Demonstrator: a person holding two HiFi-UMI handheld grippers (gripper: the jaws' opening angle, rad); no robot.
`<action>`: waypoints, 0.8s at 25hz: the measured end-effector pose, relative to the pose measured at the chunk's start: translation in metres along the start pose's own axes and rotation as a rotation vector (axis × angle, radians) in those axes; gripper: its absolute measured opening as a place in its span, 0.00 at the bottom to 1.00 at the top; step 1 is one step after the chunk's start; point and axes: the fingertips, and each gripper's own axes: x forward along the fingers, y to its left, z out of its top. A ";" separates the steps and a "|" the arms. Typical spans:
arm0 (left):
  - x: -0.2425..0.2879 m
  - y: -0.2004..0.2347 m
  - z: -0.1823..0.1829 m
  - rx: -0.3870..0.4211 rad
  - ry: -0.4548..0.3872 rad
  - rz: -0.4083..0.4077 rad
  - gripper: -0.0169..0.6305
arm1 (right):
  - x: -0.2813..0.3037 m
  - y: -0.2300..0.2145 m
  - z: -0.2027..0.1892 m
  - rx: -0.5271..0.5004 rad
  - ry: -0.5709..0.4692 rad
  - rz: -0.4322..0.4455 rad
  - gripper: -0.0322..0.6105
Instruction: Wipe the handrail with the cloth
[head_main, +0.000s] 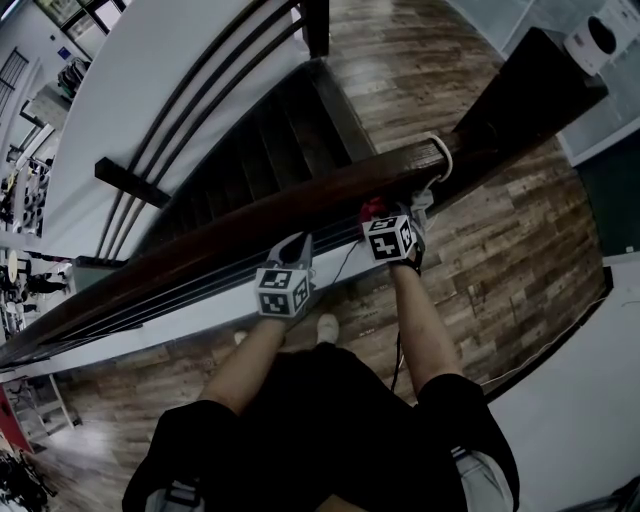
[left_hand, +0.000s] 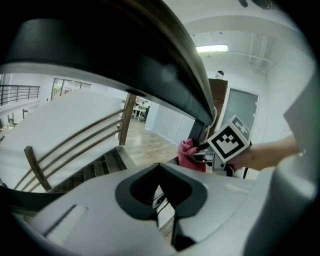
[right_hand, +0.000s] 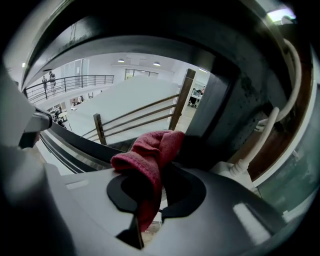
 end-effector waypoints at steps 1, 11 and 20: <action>-0.002 0.001 0.001 0.001 -0.003 0.001 0.03 | 0.000 -0.001 0.000 0.011 -0.002 -0.005 0.13; -0.026 0.019 0.000 -0.011 -0.025 0.043 0.03 | -0.028 0.020 -0.008 0.017 -0.069 0.007 0.13; -0.085 0.061 -0.014 -0.039 -0.065 0.147 0.03 | -0.067 0.132 0.004 -0.110 -0.288 0.222 0.13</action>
